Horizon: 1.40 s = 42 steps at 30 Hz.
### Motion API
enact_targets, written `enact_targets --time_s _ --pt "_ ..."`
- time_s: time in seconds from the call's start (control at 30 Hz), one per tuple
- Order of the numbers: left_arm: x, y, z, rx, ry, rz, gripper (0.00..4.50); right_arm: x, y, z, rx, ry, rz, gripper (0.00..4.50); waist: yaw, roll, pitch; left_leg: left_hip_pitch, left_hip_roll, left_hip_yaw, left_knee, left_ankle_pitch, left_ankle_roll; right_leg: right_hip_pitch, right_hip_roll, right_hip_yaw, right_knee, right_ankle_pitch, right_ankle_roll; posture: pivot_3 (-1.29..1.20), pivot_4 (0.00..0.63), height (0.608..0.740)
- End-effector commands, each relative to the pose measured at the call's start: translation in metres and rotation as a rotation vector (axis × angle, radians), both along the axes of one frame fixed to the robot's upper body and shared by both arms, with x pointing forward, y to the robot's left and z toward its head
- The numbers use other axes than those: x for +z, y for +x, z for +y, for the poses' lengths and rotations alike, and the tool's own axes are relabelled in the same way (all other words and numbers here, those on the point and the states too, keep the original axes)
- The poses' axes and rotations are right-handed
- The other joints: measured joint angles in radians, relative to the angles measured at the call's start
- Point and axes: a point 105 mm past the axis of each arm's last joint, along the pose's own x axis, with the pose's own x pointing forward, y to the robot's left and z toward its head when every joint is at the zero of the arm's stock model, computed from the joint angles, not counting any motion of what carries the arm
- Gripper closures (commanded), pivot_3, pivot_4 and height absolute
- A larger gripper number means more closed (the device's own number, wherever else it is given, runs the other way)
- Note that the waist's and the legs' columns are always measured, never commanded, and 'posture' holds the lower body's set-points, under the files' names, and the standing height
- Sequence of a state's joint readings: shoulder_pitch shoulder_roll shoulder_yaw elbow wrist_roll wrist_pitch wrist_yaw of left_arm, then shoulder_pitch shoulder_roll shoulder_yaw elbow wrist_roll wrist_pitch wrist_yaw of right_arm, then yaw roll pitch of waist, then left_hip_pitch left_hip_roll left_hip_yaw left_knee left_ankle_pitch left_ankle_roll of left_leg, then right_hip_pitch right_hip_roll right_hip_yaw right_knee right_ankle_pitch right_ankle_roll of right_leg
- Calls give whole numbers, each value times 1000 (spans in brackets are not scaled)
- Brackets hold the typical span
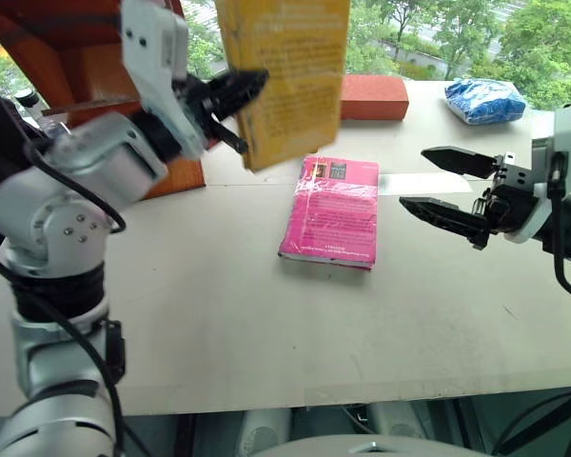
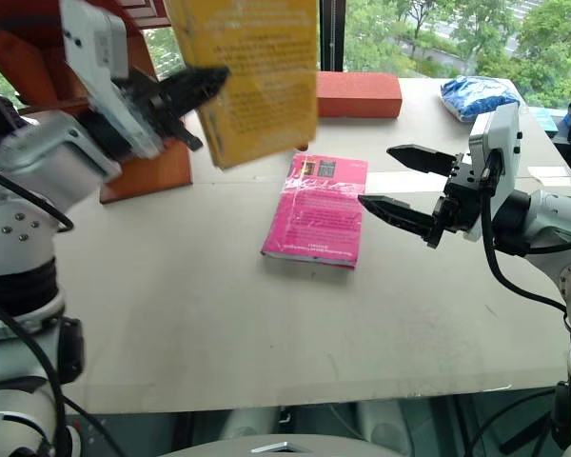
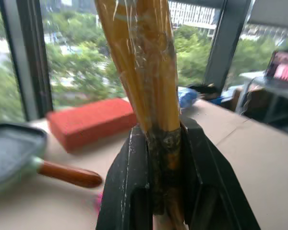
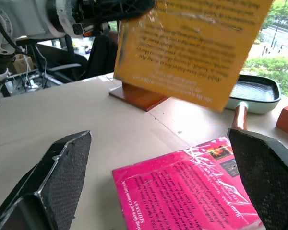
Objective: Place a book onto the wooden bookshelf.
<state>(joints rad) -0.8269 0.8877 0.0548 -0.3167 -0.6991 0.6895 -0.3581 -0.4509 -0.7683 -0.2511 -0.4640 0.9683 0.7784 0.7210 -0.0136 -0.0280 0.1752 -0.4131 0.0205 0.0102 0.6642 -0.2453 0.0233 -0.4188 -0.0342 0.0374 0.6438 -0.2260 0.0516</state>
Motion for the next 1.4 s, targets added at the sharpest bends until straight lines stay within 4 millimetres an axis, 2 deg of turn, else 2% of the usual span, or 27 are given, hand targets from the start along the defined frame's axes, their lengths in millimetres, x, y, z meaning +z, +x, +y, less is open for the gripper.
enact_targets --time_s 0.03,0.17,0.23,0.37,0.7,0.93,1.1,1.4 --pt "32 1 21 208 308 -298 4357 7 7 0 -10 20 -50 0 1 0 1 -2 0 0 -1 0 0 -2 0 0 0 0 0 0 150 740" --pt "34 11 65 465 685 -424 4357 19 9 6 13 89 -73 0 -1 0 2 -4 1 3 -5 0 0 -6 0 1 -2 0 1 0 150 740" --pt "29 14 88 548 804 -413 4357 23 7 11 31 108 -78 0 0 -1 2 -4 1 5 -9 0 0 -9 0 3 -1 0 1 0 150 740" --pt "14 21 117 640 1005 -375 4357 30 6 19 71 154 -88 0 6 -1 3 -7 2 6 -11 0 0 -12 -1 2 -1 0 1 0 150 740" --pt "-15 28 160 710 1137 -128 4357 48 2 29 121 208 -120 0 1 -1 3 -7 2 6 -9 0 0 -13 -1 2 2 0 1 0 150 740" --pt "-20 31 182 771 1206 -49 4357 53 -1 34 136 245 -125 0 -5 -1 3 -5 2 8 -9 0 0 -13 -1 4 6 0 1 0 150 740" --pt "-23 33 190 792 1202 -12 4357 54 3 32 95 246 -143 0 -17 -1 3 -4 2 9 -7 0 0 -15 -1 5 10 0 1 0 150 740" --pt "-16 28 196 839 1186 -6 107 54 7 28 47 249 -160 0 -26 -1 3 -4 3 8 2 0 0 -15 1 5 19 0 1 0 150 740"
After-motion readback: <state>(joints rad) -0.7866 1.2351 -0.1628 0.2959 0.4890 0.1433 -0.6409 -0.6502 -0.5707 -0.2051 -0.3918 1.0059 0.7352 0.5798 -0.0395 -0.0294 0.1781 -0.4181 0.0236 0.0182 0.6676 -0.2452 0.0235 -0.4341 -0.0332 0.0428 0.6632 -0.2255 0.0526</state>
